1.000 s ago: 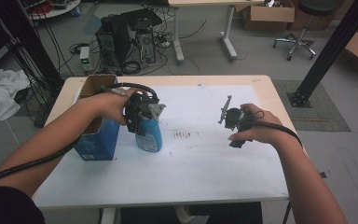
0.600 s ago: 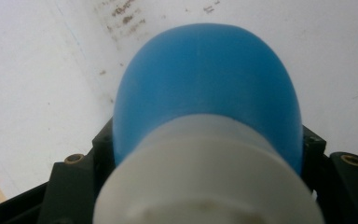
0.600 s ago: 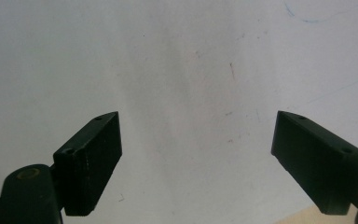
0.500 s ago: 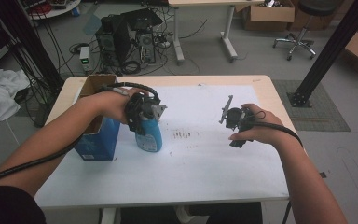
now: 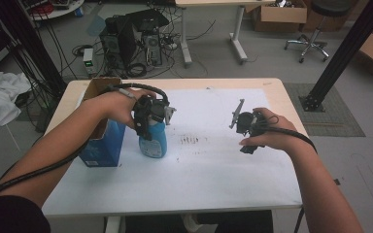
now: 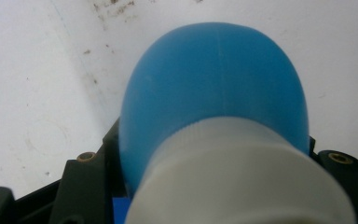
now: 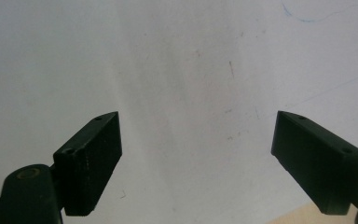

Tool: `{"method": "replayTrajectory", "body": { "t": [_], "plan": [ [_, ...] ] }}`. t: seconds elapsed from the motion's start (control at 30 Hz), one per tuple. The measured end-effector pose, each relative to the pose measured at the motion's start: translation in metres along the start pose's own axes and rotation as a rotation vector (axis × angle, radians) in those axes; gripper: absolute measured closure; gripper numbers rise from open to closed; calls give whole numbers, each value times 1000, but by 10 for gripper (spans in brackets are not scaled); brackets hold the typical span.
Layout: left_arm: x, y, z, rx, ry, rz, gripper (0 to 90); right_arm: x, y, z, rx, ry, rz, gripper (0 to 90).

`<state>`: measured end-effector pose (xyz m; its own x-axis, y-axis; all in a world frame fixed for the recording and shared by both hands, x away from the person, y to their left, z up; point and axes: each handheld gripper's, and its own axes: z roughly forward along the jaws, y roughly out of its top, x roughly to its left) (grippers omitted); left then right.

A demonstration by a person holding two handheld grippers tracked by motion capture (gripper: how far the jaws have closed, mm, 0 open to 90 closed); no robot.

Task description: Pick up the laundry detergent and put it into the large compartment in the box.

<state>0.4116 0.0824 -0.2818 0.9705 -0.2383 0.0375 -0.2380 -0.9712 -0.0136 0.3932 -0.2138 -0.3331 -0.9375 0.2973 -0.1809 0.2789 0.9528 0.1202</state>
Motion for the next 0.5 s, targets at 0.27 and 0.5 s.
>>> {"method": "replayTrajectory", "body": {
  "t": [0.27,0.5],
  "plan": [
    [-2,1,-33,-10,3,-136,396,0,-2,-3,-7,-5,-10,162],
    [-1,1,-56,11,-9,-289,395,0,-4,-6,-15,-5,-27,162]
  ]
}}
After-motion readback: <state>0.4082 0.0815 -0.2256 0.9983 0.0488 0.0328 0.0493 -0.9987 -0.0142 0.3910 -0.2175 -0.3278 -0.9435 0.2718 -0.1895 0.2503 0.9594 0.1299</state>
